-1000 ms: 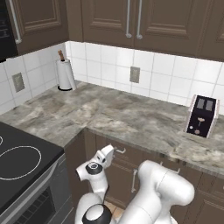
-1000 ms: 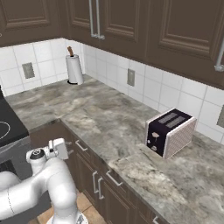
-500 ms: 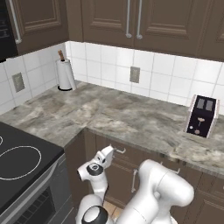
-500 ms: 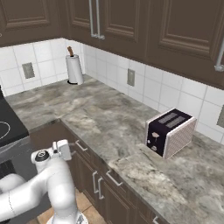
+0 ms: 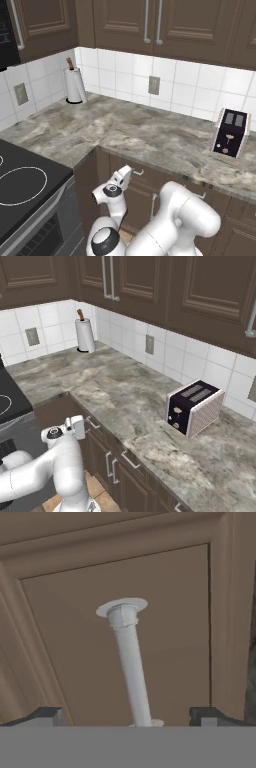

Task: Take a straw from the drawer in front and place it inside the glass cup on the dining counter.

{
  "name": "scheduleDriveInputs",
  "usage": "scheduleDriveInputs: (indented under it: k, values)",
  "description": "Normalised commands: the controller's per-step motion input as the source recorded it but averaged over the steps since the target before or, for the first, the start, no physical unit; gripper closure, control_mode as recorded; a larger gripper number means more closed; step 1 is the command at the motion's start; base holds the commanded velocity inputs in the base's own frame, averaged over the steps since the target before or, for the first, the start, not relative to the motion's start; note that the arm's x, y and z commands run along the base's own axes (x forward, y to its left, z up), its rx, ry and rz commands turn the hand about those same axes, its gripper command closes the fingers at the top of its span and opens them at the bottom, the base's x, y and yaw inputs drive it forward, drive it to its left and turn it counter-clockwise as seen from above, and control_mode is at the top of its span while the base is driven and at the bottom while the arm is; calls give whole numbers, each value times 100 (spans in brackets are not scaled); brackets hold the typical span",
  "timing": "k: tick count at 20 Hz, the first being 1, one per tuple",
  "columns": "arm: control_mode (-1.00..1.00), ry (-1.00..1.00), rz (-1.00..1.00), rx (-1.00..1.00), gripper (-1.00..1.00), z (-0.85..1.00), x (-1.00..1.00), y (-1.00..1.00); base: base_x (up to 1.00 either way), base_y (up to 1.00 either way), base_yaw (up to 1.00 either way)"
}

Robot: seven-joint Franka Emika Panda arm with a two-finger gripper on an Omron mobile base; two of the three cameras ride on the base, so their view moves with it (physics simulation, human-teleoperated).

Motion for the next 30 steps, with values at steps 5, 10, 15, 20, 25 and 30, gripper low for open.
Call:
scheduleDriveInputs:
  k: [5,10,15,20,25,30]
  values:
    - [-100,0,0,-3,-100,-28,30,0,0,0,0]
    - [-100,-3,0,-5,-100,-27,32,0,0,0,0]
    - [-100,-5,0,-7,100,-35,37,0,0,0,0]
    - [-100,-2,0,-6,100,-42,20,0,0,0,0]
    - [-100,0,0,0,100,-53,-5,24,0,0,0]
    - [-100,9,0,0,100,-49,-33,52,0,0,0]
